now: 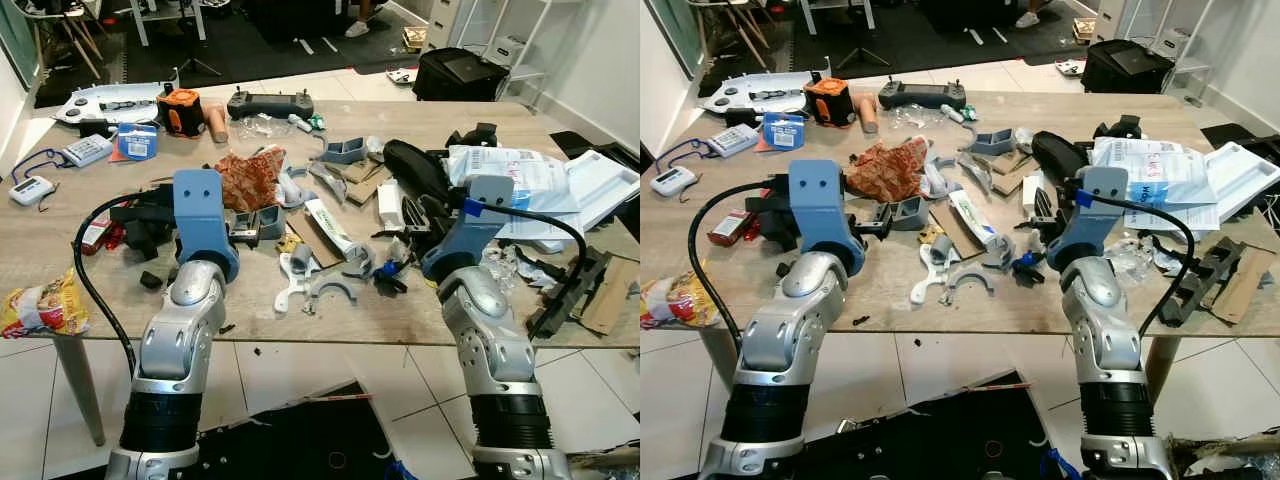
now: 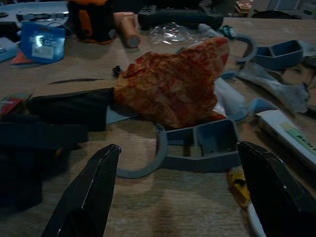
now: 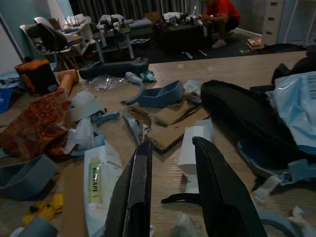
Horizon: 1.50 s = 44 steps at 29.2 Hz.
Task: Picking trash to rubbish bin
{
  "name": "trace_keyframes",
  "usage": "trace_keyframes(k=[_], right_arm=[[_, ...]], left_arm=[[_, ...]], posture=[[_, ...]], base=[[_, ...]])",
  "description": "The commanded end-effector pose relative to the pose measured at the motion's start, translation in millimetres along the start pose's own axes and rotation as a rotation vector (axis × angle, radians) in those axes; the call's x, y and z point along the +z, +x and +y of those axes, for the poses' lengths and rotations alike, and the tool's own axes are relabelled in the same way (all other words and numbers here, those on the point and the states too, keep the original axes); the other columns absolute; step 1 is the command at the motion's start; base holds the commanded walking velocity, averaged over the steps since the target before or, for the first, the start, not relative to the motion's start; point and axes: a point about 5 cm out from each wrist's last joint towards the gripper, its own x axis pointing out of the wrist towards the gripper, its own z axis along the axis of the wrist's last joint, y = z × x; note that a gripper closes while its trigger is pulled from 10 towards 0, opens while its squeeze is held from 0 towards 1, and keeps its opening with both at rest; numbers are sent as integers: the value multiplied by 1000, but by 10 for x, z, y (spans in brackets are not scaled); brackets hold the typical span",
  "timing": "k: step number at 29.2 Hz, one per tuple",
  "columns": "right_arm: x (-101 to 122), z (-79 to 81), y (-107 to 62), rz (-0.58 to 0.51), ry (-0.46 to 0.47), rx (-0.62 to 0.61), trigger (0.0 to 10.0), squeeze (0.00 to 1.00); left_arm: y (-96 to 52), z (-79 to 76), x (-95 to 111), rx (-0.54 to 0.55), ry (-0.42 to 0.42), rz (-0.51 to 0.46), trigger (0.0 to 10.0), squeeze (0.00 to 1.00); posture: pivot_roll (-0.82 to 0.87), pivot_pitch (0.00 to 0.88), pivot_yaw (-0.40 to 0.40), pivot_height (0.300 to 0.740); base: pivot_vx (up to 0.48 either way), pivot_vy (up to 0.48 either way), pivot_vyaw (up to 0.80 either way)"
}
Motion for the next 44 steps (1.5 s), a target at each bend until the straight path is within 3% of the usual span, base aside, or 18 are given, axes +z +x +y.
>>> trace_keyframes(k=[1,9,22,25,29,30,31,32,33,36,37,38,39,44], right_arm=[[-17,36,3,11,2,12,10000,0],[-4,44,9,6,-4,18,10000,0],[-11,37,6,16,-14,24,10000,0],[-42,40,-2,46,-40,39,10000,0],[-220,22,-28,231,-158,112,10000,0],[-224,16,-41,270,-169,146,10000,55],[-191,-7,-58,312,-176,191,10000,757],[-168,-20,-63,323,-178,204,10000,757],[-105,-48,-71,333,-180,234,10000,1000],[38,-114,-94,351,-224,303,10000,1000],[38,-114,-94,351,-224,303,10000,1000],[111,-109,-180,428,-242,443,10000,1000],[136,-90,-234,469,-242,517,10000,1000],[153,-80,-320,538,-223,645,10000,1000]], left_arm=[[4,38,-64,21,5,22,10000,0],[1,32,-85,11,5,43,10000,0],[-6,-1,-80,-4,1,32,10000,0],[-4,-1,-75,-8,9,28,10000,0],[6,-1,-73,-24,29,33,10000,0],[9,-7,-70,-44,49,34,10000,0],[10,-10,-60,-74,80,35,10000,0],[10,-10,-55,-83,92,36,10000,0],[3,-30,-37,-120,114,27,10000,0],[-44,-147,14,-263,188,-22,10000,0],[-44,-147,14,-263,188,-22,10000,0],[-124,-264,6,-415,241,-32,10000,0],[-159,-299,-1,-467,253,-33,10000,0],[-233,-360,-31,-563,290,-29,10000,0]], posture=[[1,145,4,740],[-2,145,2,740],[-5,140,2,740],[-5,140,2,740],[-1,138,15,740],[1,136,23,740],[1,139,25,740],[1,139,25,740],[-1,135,21,740],[-1,135,21,740],[-1,135,21,740],[-9,133,1,740],[-9,133,1,740],[-16,134,-27,740]], base=[[0,0,0],[0,330,0],[0,0,0],[0,0,0],[0,0,0],[0,0,0],[0,0,0],[0,0,0],[0,0,0],[0,0,0],[0,0,0],[0,0,0],[0,0,0],[0,0,0]])
